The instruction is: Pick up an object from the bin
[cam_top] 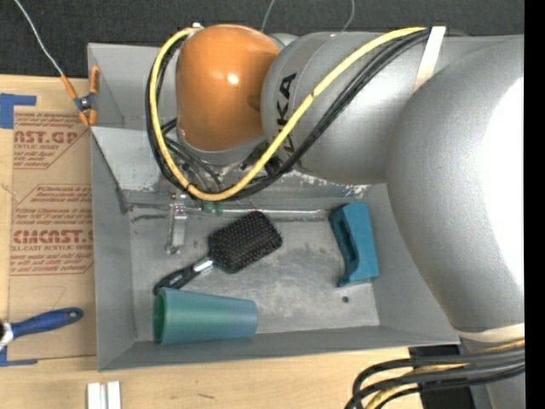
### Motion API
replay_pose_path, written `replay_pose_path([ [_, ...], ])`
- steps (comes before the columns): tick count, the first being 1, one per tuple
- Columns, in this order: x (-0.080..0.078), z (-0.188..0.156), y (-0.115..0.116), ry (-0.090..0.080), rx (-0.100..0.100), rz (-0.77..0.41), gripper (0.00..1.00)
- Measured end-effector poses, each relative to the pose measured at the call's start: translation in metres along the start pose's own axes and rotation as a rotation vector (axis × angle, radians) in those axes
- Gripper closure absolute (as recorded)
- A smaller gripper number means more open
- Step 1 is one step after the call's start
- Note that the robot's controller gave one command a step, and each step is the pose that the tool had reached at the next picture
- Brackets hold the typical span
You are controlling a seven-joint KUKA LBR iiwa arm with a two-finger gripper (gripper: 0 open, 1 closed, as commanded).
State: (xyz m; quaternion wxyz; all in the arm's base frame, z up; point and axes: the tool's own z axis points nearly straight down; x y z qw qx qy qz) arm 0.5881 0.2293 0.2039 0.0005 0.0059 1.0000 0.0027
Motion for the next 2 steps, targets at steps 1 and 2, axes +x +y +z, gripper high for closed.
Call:
replay_pose_path([
  [1, 0.032, 0.040, -0.029, 0.003, 0.001, -0.081, 0.00],
  [2, 0.017, -0.019, -0.069, -0.006, 0.002, -0.159, 0.00],
])
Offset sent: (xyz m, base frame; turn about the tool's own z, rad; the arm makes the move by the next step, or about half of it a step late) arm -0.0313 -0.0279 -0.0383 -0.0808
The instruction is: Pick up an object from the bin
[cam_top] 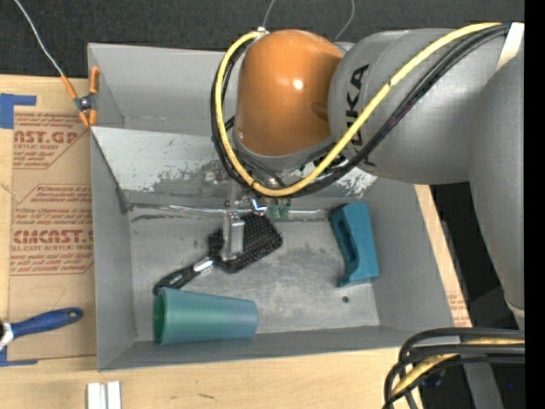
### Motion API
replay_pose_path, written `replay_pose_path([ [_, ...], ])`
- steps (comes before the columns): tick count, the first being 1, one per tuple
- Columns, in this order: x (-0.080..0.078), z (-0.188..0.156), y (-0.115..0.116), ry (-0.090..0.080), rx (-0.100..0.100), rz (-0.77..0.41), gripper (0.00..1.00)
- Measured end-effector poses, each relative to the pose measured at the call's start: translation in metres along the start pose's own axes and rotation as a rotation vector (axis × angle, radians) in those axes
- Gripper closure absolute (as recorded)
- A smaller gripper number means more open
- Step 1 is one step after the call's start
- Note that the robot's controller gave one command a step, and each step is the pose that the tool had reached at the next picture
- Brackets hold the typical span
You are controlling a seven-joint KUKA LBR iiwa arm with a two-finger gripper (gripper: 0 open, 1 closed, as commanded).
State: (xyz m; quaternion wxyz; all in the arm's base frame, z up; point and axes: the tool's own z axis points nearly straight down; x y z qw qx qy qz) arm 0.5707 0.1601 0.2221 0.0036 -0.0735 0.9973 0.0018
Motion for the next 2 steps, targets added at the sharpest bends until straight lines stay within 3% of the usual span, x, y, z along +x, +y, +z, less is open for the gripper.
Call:
replay_pose_path([
  [1, 0.056, 0.024, -0.025, 0.005, 0.001, 0.033, 0.00],
  [2, 0.083, 0.078, -0.045, 0.011, 0.000, -0.057, 0.00],
])
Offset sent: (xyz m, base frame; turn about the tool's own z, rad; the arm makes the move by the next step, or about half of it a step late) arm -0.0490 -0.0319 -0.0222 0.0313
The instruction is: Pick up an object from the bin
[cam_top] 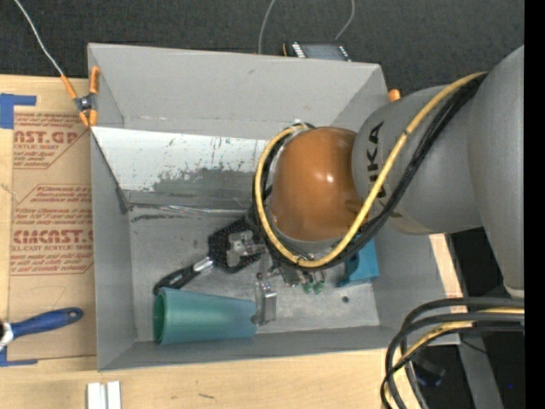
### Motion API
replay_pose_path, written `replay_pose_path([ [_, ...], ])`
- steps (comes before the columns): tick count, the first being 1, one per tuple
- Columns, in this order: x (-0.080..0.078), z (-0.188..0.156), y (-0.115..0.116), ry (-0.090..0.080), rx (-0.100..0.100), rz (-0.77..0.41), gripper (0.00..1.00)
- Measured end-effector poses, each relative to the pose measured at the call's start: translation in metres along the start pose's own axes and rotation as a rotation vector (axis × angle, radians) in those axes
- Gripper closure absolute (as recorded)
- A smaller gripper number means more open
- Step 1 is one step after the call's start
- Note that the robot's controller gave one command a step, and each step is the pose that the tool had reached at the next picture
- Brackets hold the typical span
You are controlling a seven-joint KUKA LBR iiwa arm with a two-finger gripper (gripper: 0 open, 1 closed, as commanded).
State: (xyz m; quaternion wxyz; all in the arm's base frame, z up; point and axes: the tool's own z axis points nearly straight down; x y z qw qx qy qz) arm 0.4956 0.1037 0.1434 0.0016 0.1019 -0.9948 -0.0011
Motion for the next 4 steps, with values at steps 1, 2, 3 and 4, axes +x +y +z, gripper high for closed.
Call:
replay_pose_path([
  [1, -0.002, 0.005, 0.036, 0.000, -0.002, -0.055, 0.00],
  [2, -0.013, 0.075, 0.088, -0.010, -0.004, -0.101, 0.00],
  [3, -0.011, 0.073, 0.086, -0.004, -0.004, -0.097, 1.00],
  [4, -0.047, -0.118, 0.073, -0.014, -0.004, -0.068, 1.00],
])
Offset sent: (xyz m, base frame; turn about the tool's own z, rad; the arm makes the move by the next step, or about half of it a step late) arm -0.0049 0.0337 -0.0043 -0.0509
